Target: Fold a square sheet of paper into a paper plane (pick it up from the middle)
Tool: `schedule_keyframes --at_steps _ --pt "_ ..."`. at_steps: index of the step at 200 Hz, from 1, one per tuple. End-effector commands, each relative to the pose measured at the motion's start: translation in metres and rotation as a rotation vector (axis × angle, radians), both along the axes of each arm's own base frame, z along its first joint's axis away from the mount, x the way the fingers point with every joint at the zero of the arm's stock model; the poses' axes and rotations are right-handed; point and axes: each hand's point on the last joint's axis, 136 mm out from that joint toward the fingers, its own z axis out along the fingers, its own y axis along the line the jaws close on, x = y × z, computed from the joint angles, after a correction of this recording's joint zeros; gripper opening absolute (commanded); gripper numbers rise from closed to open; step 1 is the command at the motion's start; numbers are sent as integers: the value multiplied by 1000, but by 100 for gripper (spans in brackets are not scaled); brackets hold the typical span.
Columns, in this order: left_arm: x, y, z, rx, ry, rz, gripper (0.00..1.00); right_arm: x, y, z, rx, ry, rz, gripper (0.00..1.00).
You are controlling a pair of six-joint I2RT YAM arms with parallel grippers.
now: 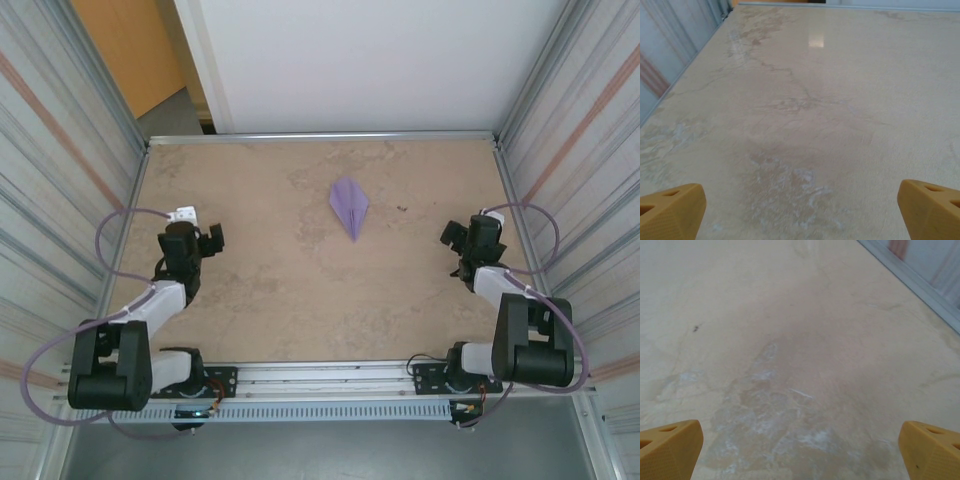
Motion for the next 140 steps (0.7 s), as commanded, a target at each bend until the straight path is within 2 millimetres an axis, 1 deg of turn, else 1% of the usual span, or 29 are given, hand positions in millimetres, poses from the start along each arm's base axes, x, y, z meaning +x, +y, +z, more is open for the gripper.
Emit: schedule_keyframes --at_steps 1,18,29,50,63,79,87,95,108,120,140 --pt "17 -13 17 -1 -115 -108 99 23 17 17 -54 -117 125 99" --pt "22 -18 10 4 -117 -145 99 31 27 20 -66 -129 180 99" --pt "24 -22 5 3 -118 -171 99 35 32 24 -68 -169 210 99" --pt "28 -27 -6 -1 -112 -204 99 38 36 15 -53 -185 235 99" --pt "29 -30 -11 -2 -106 -220 99 40 43 11 -56 -178 268 99" --pt "31 -30 -16 -4 -105 -228 99 42 44 6 -55 -175 275 99" --pt "32 -30 -23 -5 -94 -227 99 44 46 4 -59 -187 289 99" --pt "34 -31 -21 -2 -107 -228 99 43 50 2 -68 -177 303 99" --pt "33 -30 -24 -6 -78 -225 99 44 53 0 -83 -179 309 99" --pt "37 -30 -24 -2 -76 -230 99 44 53 0 -89 -176 308 99" --pt "38 -32 -25 8 -63 -230 99 44 53 -2 -88 -170 309 99"
